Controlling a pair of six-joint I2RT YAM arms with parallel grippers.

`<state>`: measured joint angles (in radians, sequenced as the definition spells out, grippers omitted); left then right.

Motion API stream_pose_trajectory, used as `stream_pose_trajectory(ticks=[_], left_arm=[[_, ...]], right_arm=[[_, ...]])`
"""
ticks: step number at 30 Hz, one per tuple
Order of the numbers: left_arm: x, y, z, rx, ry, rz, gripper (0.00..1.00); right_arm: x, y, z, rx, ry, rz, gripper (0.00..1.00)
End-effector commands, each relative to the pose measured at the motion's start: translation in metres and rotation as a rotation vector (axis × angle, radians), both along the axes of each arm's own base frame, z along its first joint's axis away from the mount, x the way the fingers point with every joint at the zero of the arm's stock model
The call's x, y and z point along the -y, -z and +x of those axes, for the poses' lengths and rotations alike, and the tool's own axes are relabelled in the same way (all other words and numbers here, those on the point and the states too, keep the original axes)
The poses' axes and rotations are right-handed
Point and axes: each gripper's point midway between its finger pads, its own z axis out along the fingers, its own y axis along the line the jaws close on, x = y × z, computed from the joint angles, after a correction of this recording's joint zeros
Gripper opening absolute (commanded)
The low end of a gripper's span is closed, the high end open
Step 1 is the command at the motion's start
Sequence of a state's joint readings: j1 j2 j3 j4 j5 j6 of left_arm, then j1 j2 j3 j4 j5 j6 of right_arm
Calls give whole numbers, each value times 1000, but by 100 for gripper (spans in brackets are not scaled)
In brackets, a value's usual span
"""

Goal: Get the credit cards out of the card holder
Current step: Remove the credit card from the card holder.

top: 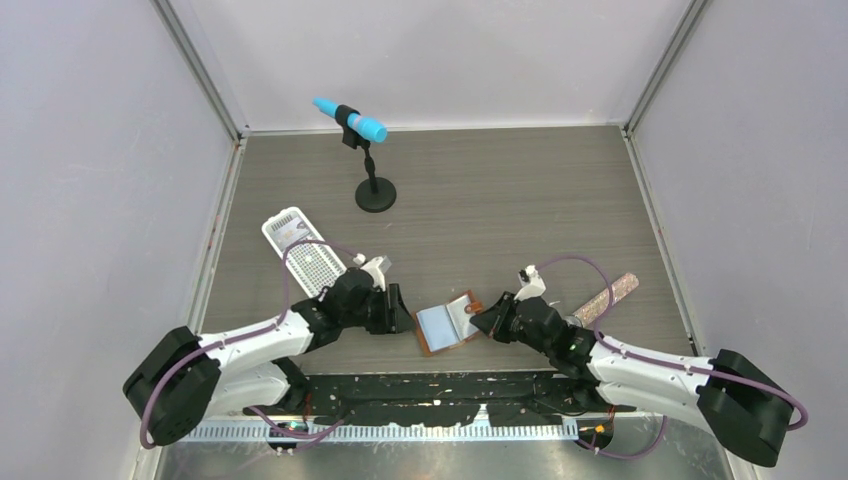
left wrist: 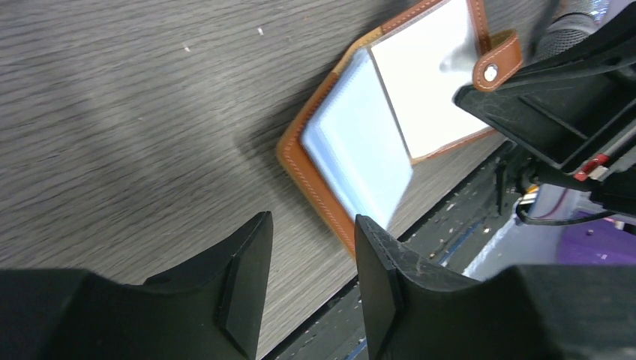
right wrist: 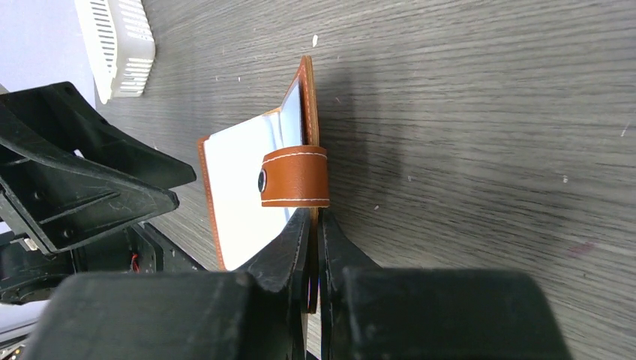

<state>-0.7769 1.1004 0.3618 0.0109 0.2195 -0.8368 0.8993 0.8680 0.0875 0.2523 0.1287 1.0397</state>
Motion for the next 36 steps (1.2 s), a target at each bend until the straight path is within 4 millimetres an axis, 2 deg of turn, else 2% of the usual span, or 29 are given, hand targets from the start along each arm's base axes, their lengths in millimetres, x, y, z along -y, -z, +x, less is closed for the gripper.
stream_pose_trajectory(ticks=[1,17,20,31,34,36], left_arm=[[23,-28,8,77,15,-169,48],[18,3,10,33,-15,-108,48],[19,5,10,31,-20,-123,48],[43,-5,9,11,12,-284,43],[46,-6,9,6,18,-296,35],[46,-5,9,7,20,-296,23]], right_arm=[[4,-4,6,13,48,1,5],[8,6,1,-18,73,32,5],[12,11,-2,-24,80,33,5],[13,9,-3,-21,85,56,6],[11,7,-3,-21,83,59,7],[10,4,-2,-20,84,64,9]])
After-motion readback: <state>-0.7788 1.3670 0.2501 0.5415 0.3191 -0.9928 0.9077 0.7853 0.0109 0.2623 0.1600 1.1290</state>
